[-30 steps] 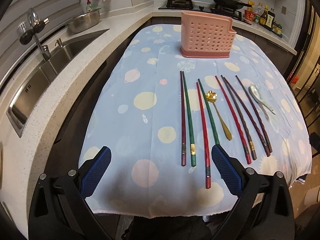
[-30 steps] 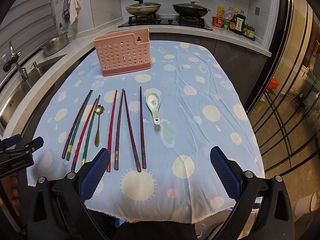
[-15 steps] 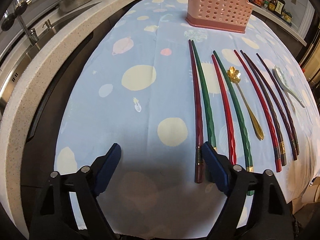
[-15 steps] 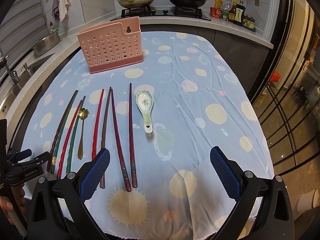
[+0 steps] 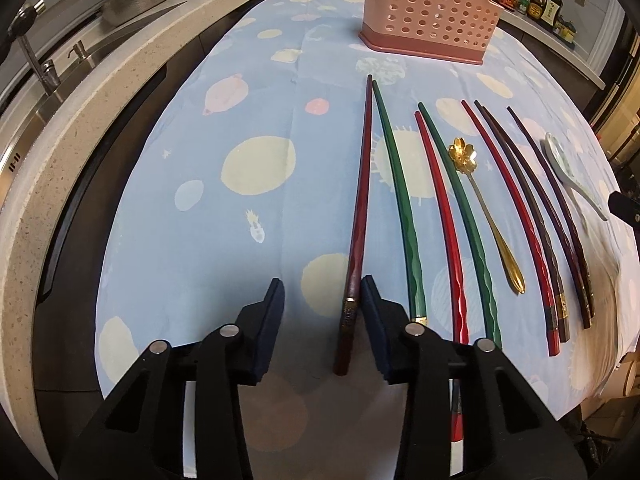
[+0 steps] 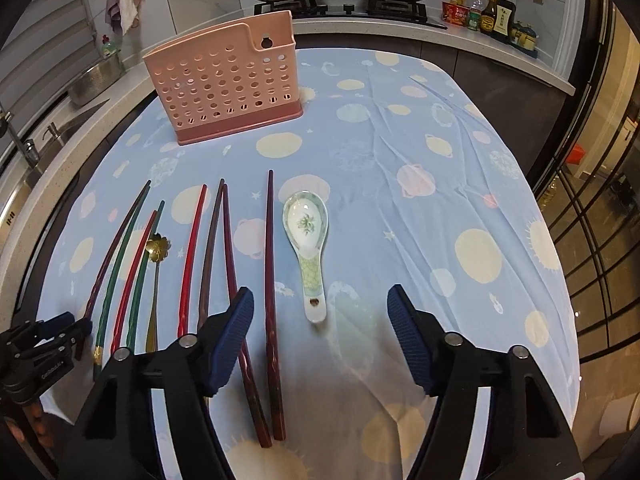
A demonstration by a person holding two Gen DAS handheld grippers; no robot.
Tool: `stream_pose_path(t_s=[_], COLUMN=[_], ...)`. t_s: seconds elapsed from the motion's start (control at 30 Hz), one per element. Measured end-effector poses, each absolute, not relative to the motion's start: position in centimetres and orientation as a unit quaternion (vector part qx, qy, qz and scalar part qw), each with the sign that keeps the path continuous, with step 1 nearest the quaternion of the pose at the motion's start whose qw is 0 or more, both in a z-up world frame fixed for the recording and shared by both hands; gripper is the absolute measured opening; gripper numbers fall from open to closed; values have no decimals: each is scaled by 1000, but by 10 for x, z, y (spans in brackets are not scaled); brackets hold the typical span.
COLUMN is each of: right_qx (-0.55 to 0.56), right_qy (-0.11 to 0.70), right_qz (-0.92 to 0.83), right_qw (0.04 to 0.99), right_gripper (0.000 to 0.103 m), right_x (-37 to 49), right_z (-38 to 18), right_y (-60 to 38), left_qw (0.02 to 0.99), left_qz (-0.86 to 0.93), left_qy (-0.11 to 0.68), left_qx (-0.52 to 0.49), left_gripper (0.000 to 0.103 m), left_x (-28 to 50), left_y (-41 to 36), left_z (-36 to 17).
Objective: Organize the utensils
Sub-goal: 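Grasp the white ceramic spoon with the right tool while the left tool grasps a dark red chopstick, then lift both utensils into the pink holder and open both tools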
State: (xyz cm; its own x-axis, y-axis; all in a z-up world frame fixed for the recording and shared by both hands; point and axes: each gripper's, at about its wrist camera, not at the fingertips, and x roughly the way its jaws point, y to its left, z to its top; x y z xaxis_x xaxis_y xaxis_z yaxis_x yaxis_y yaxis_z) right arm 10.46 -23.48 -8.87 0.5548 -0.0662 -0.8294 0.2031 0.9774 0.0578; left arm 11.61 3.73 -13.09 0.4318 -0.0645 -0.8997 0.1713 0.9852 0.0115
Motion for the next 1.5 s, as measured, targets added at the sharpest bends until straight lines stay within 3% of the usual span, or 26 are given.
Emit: stream_pose_path(t_s=[0.1, 0.37, 0.77, 0.9, 1.0, 1.5], right_qx=[89, 140, 157, 160, 160, 164], right_qy=[467, 496, 500, 499, 498, 453], right_qz=[-70, -57, -42, -34, -34, -38], right_qw=[877, 855, 851, 851, 852, 876], right_gripper=[48, 19, 16, 9, 8, 7], right_x=[121, 139, 130, 123, 115, 62], right_z=[-93, -123, -136, -135, -133, -82], right_y=[-241, -255, -254, -255, -253, -250], left_qw=[842, 842, 844, 844, 843, 860], left_qz=[-71, -68, -68, -72, -81, -100], left_qy=[533, 534, 531, 530, 532, 500], left_qx=[37, 42, 41, 36, 27, -2], left_gripper=[24, 24, 24, 23, 11, 7], left_x=[119, 122, 122, 120, 118, 89], left_y=[43, 41, 40, 42, 43, 52], left_z=[-130, -131, -131, -130, -129, -90])
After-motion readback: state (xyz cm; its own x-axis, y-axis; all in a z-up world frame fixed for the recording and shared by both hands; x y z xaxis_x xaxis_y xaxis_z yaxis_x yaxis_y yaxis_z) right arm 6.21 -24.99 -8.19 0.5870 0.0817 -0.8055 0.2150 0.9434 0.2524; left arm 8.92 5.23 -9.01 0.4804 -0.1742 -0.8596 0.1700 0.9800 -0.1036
